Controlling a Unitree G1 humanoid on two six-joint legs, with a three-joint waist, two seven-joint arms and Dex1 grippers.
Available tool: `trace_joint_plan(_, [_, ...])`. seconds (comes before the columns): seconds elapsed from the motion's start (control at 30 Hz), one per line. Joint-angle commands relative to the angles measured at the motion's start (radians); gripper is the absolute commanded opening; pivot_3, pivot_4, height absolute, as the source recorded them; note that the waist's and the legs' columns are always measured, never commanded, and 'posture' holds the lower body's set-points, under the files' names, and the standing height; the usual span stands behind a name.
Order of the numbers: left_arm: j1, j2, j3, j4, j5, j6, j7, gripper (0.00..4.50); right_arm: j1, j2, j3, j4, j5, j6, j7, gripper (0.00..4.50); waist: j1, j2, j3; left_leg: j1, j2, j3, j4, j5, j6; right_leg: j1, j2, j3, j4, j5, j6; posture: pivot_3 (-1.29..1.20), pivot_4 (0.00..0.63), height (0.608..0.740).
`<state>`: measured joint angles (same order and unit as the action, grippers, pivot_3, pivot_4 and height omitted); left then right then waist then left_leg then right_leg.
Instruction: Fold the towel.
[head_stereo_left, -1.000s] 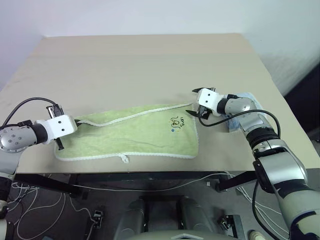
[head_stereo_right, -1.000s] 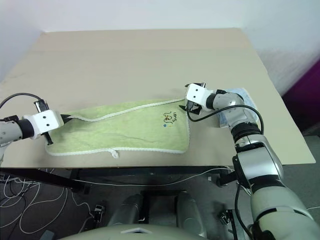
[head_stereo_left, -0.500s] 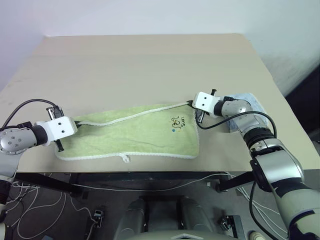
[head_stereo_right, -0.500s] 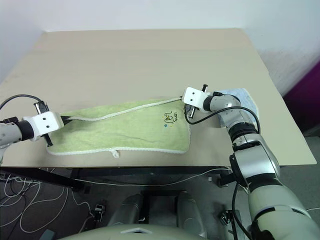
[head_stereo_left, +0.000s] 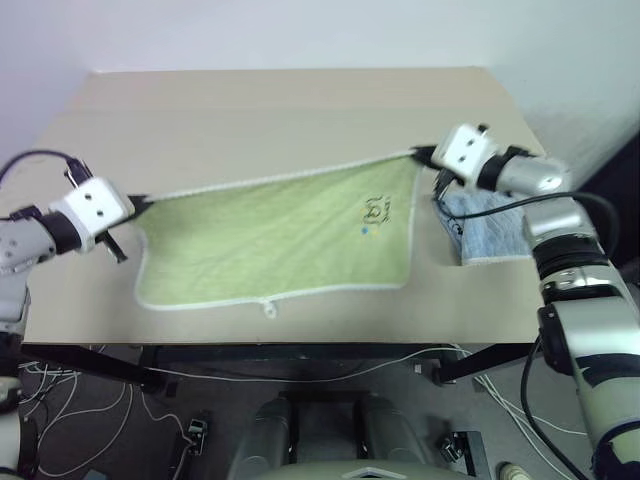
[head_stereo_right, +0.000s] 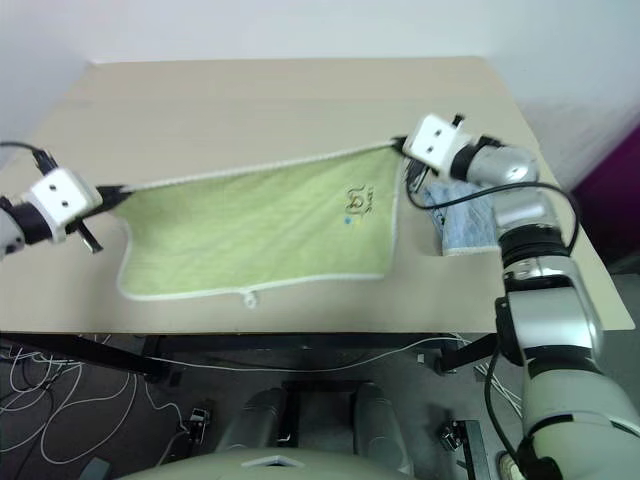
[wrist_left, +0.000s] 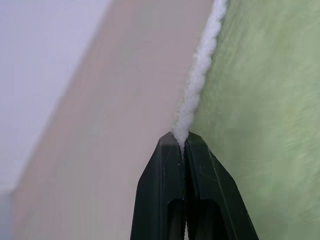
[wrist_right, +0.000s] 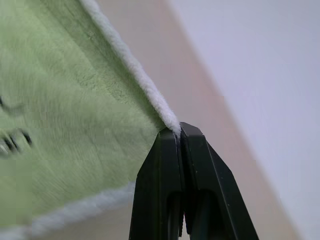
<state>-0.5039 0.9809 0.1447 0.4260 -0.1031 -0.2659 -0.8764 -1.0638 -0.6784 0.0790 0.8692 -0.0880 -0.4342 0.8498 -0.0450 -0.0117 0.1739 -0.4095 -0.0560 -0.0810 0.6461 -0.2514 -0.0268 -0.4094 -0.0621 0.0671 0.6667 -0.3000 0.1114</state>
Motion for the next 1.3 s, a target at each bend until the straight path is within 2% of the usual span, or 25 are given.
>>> trace_joint_plan(0.03, [-0.103, 0.000, 0.024, 0.051, -0.022, -0.012, 0.002, 0.00, -0.078, -0.059, -0.052, -0.047, 0.040, 0.025, 0.022, 0.01, -0.001, 0.000, 0.000, 0.000, 0.000, 0.000, 0.000, 0.000, 0.000, 0.000, 0.000, 0.000, 0.000, 0.000, 0.000, 0.00, 0.150, 0.740])
trace_joint_plan(0.27, [-0.381, 0.020, 0.024, 0.253, 0.014, -0.084, 0.046, 0.00, -0.164, -0.147, -0.091, -0.075, 0.088, 0.054, 0.091, 0.01, 0.000, 0.000, 0.000, -0.001, 0.000, 0.001, 0.001, 0.000, 0.000, 0.000, 0.000, 0.000, 0.000, 0.000, 0.000, 0.00, 0.150, 0.740])
trace_joint_plan(0.4, [-0.401, 0.068, 0.026, 0.282, 0.006, -0.128, -0.014, 0.00, -0.112, -0.196, -0.127, -0.169, 0.157, 0.125, 0.163, 0.01, -0.003, 0.000, 0.000, -0.001, 0.000, 0.001, 0.000, 0.000, 0.000, -0.001, 0.000, 0.001, 0.000, 0.000, 0.000, 0.00, 0.150, 0.740])
trace_joint_plan(0.53, [-0.266, 0.107, 0.062, 0.195, -0.080, -0.105, -0.144, 0.00, 0.077, -0.240, -0.160, -0.376, 0.261, 0.253, 0.258, 0.01, 0.000, 0.000, 0.000, -0.001, 0.000, 0.001, 0.001, 0.000, 0.000, 0.000, 0.000, 0.001, 0.000, 0.000, 0.000, 0.00, 0.150, 0.740])
trace_joint_plan(0.73, [0.084, 0.135, 0.146, -0.006, -0.178, 0.002, -0.247, 0.00, 0.484, -0.274, -0.206, -0.782, 0.427, 0.499, 0.328, 0.01, 0.001, 0.000, 0.000, -0.002, 0.001, 0.001, 0.001, 0.000, 0.001, -0.001, -0.001, 0.001, 0.000, 0.000, 0.000, 0.00, 0.150, 0.740])
trace_joint_plan(0.83, [0.231, 0.166, 0.192, -0.071, -0.207, 0.079, -0.293, 0.00, 0.620, -0.305, -0.224, -0.925, 0.500, 0.622, 0.356, 0.01, 0.001, 0.000, 0.000, -0.002, 0.001, 0.001, 0.002, 0.000, 0.001, -0.001, -0.001, 0.002, 0.000, 0.000, 0.000, 0.00, 0.150, 0.740])
trace_joint_plan(1.07, [0.444, 0.224, 0.287, -0.150, -0.246, 0.211, -0.387, 0.00, 0.807, -0.392, -0.267, -1.119, 0.630, 0.813, 0.438, 0.01, 0.005, 0.000, 0.000, 0.000, 0.001, 0.000, 0.001, -0.001, 0.001, 0.002, -0.002, 0.001, -0.002, 0.000, 0.000, 0.00, 0.150, 0.740])
trace_joint_plan(1.3, [0.529, 0.228, 0.317, -0.206, -0.254, 0.275, -0.422, 0.00, 0.911, -0.431, -0.299, -1.204, 0.715, 0.907, 0.493, 0.01, 0.008, 0.000, 0.000, 0.000, 0.001, 0.000, 0.001, -0.001, 0.001, 0.003, -0.003, 0.001, -0.002, 0.000, 0.000, 0.00, 0.150, 0.740])
